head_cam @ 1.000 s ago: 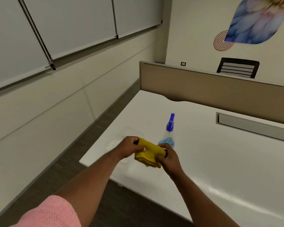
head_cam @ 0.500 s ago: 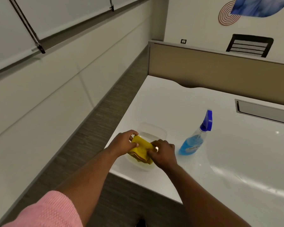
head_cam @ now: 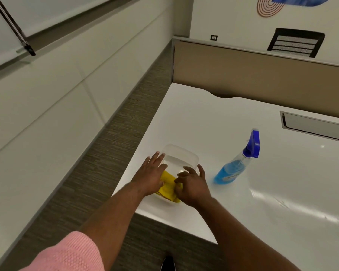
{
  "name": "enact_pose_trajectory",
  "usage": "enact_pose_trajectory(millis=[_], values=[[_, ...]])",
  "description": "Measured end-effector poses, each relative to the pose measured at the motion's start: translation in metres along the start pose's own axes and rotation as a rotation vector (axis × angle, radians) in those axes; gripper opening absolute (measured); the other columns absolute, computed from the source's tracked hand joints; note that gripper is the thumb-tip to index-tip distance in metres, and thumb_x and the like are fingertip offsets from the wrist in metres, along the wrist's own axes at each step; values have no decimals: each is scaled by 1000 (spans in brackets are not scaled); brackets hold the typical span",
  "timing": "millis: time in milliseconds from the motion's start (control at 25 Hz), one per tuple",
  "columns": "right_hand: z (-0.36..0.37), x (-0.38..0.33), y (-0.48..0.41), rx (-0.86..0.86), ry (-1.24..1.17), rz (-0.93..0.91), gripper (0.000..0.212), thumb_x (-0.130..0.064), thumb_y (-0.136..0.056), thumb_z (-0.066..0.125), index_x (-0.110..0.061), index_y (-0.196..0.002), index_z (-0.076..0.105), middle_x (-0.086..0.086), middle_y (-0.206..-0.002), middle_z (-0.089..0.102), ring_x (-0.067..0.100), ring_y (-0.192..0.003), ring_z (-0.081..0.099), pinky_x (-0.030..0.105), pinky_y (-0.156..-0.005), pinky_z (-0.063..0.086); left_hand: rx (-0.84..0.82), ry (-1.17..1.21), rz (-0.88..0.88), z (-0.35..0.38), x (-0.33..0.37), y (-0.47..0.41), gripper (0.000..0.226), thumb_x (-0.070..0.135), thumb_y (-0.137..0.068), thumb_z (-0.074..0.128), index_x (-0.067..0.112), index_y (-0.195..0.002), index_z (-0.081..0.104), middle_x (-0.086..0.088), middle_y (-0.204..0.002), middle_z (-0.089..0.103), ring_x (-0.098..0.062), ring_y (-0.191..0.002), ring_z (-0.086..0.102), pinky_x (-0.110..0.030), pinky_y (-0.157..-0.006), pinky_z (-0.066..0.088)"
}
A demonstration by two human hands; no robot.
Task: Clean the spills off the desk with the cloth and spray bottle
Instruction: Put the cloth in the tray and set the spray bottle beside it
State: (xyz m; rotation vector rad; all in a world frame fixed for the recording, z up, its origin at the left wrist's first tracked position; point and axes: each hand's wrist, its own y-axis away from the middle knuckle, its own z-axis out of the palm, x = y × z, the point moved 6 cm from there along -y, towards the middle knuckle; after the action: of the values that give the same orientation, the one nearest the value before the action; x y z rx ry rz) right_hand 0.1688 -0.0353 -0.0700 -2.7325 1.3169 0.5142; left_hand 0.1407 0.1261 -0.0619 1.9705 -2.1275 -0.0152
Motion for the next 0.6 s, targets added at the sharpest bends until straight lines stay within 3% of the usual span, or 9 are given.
enact_pose_trajectory(millis=[120,200,360,600], values=[[1,0,2,6,41,-25,60,-58,-91,30,-31,-134,63,-4,-159,42,18,-156,10,52,-122,-14,-37,-34,-10,7,0,1,88,42,-95,58,23,-160,2,-4,-167,-20,-22,-151,-26,-43,-125,-6],[1,0,3,4,53,-31,67,-61,-93,24,-28,-146,51,-1,-167,25,18,-157,-1,54,-123,-12,-58,-54,-19,7,-1,2,92,44,-96,55,23,-159,-9,-3,-165,-26,-21,-149,-29,-43,-125,-8],[-6,2,8,13,-11,-17,75,-68,-95,17,-28,-157,31,-3,-170,9,16,-156,-7,52,-124,-10,-45,-74,-30,0,6,2,86,45,-100,45,24,-158,-14,-2,-165,-27,-21,-150,-30,-46,-125,-8],[-26,27,41,128,-241,85,70,-73,-95,29,-36,-155,30,-11,-168,18,11,-155,11,39,-127,7,45,30,-18,-22,41,-5,75,48,-103,34,28,-159,-12,2,-165,-24,-18,-151,-24,-44,-125,-9]])
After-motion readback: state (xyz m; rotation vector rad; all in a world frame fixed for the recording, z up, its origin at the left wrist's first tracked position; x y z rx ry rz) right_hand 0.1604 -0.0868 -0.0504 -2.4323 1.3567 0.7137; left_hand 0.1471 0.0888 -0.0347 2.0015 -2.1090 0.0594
